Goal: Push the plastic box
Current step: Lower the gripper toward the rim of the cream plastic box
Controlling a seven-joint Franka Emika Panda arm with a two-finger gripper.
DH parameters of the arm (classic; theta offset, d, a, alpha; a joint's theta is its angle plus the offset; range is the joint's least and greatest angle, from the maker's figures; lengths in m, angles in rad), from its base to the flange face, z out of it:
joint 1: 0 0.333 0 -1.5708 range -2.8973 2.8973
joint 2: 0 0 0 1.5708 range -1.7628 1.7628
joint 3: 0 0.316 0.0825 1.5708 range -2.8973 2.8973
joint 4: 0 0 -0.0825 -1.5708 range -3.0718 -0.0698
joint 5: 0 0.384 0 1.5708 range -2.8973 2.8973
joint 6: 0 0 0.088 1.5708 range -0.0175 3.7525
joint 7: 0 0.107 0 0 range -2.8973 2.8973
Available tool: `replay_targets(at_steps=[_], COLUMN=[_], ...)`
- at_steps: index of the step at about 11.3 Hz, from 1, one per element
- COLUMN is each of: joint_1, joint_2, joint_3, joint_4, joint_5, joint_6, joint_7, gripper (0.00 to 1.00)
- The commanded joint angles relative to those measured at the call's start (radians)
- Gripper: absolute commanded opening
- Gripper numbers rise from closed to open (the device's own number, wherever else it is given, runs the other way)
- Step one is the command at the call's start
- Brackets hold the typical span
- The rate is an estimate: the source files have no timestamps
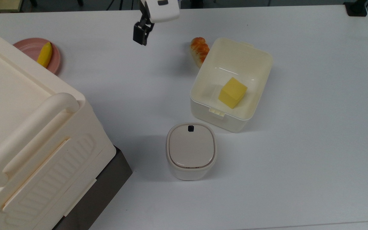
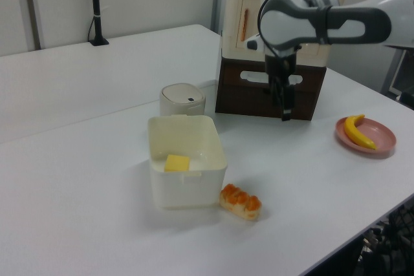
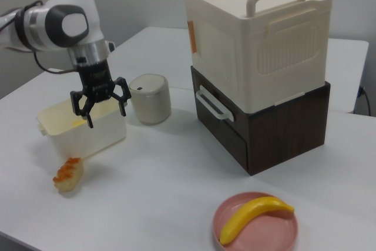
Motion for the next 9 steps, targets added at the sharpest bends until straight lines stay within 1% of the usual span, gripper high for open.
replay_targets(at_steps=[1, 4, 6, 7, 8, 9], joint_1=[0.031, 0.045, 0.073, 0.088, 0.122, 0.13], joint_2=[-0.029, -0.009, 0.038, 0.069, 0.084, 0.098], joint_3=[0.0, 0.0, -0.001, 0.0, -0.001, -0.001], joint_4=[-0.14, -0.19, -0.192, -0.186, -0.177, -0.172], joint_5=[-0.022, -0.022, -0.022, -0.022, -0.022, -0.022], joint_6=[0.174, 0.266, 0.303, 0.322, 0.349, 0.354], joint_7=[-0.007, -0.004, 0.019, 0.075, 0.152, 0.183], gripper=[1.0, 1.0, 1.0, 1.0, 1.0, 1.0])
